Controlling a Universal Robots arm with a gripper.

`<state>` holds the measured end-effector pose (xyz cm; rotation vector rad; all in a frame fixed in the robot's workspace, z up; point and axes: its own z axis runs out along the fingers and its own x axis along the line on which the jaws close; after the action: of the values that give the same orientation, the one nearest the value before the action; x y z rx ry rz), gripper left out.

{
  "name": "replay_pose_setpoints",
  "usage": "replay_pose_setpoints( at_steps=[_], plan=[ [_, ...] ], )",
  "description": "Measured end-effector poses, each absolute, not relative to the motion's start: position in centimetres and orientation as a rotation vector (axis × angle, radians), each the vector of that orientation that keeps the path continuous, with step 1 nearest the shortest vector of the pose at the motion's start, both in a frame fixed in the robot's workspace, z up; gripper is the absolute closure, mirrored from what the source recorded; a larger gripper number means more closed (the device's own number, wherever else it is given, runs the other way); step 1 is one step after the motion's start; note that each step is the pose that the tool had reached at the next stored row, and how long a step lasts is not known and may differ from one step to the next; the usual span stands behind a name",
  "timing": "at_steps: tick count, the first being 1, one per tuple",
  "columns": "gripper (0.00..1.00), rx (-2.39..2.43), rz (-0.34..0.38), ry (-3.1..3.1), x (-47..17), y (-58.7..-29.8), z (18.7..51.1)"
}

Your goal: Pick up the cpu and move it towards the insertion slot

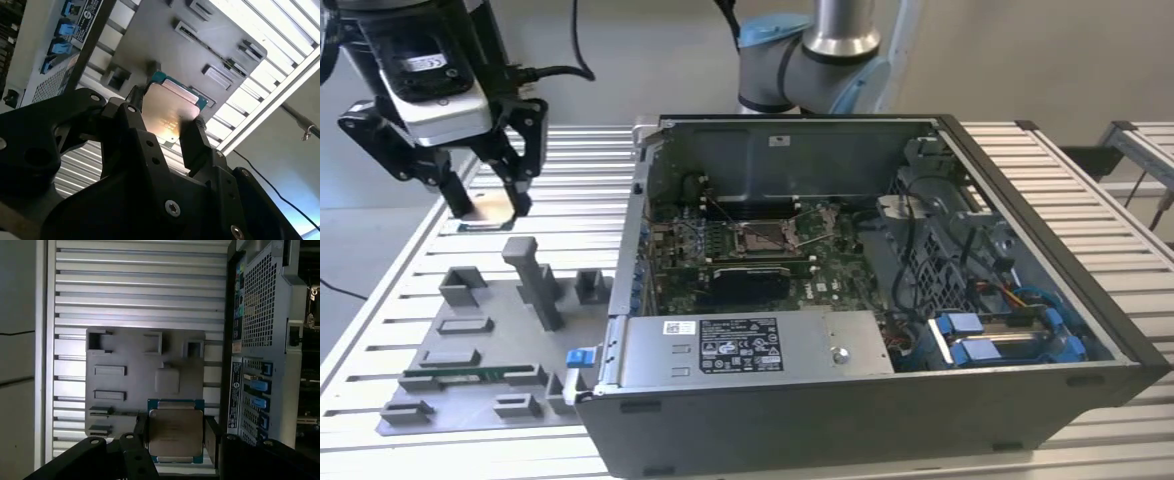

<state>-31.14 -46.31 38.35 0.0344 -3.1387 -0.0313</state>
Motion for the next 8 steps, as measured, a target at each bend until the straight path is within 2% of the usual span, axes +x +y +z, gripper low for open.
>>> replay_pose_setpoints(
  at_steps=[8],
  plan=[
    [1.0, 0.034, -0.031, -3.139, -27.5, -46.3, 38.4]
  ],
)
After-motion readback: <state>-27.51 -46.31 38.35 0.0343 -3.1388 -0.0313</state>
